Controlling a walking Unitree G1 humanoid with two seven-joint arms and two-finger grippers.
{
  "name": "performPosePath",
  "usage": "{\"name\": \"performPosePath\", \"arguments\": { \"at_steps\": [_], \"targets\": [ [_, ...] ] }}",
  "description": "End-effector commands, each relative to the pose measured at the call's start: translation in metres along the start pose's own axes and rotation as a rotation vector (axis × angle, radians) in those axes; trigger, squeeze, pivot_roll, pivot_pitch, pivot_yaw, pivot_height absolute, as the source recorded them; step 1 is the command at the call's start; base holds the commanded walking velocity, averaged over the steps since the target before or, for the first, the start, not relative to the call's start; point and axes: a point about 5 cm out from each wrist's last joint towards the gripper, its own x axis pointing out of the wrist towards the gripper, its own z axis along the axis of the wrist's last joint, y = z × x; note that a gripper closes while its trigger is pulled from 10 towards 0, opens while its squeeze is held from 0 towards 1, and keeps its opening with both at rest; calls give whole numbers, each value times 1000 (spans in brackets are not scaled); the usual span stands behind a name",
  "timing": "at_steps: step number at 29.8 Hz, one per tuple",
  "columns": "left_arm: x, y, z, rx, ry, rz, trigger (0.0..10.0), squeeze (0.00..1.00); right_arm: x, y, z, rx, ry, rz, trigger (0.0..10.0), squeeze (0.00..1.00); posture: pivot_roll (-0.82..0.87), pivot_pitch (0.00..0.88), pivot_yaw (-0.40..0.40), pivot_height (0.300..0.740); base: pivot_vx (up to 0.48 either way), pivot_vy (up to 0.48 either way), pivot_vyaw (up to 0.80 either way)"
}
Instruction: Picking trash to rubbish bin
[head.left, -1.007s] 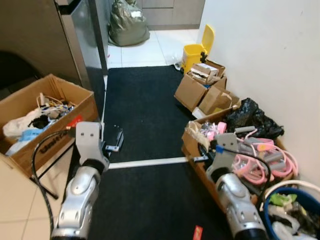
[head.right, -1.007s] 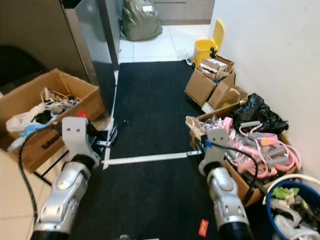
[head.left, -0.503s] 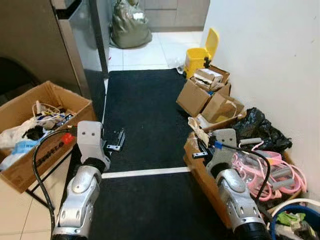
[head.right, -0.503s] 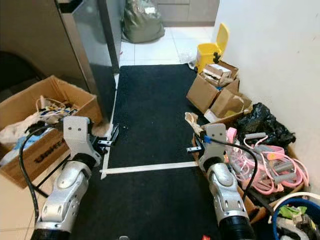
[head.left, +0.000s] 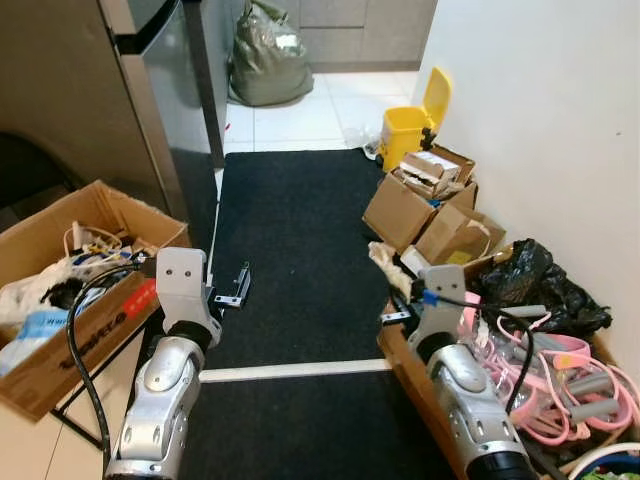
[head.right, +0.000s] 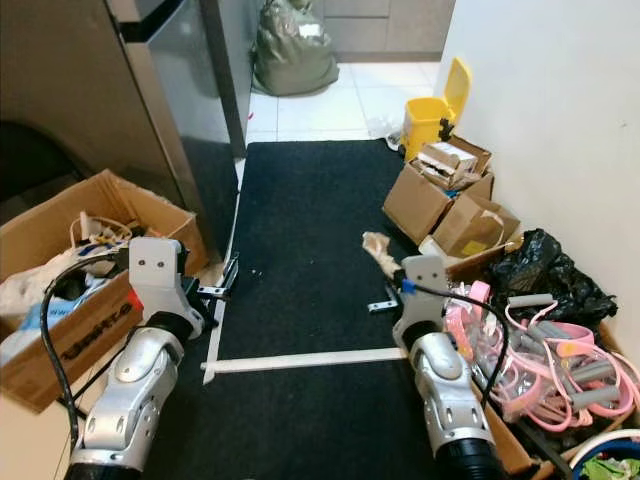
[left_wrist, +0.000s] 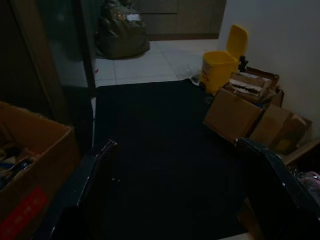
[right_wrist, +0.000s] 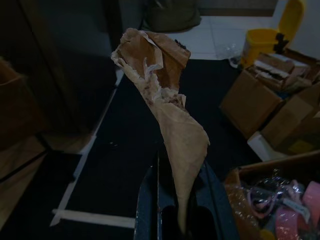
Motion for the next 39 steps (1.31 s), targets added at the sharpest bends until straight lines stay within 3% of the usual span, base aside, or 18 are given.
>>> {"name": "performPosePath", "arguments": {
  "at_steps": [1,15,39],
  "targets": [
    [-3,4,-4,11,20,12,10000,0,-2,6,-5,8,14,12,10000,0,55,116,-1,740,330,0,0],
    [-4,5,-4,14,21,16,10000,0,-1,7,-5,4,14,28,10000,0,60,115,0,740,333,0,132],
    [-5,5,-3,18,21,17,10000,0,0,10,-4,-1,10,50,10000,0,64,118,-2,740,333,0,773]
  ]
}}
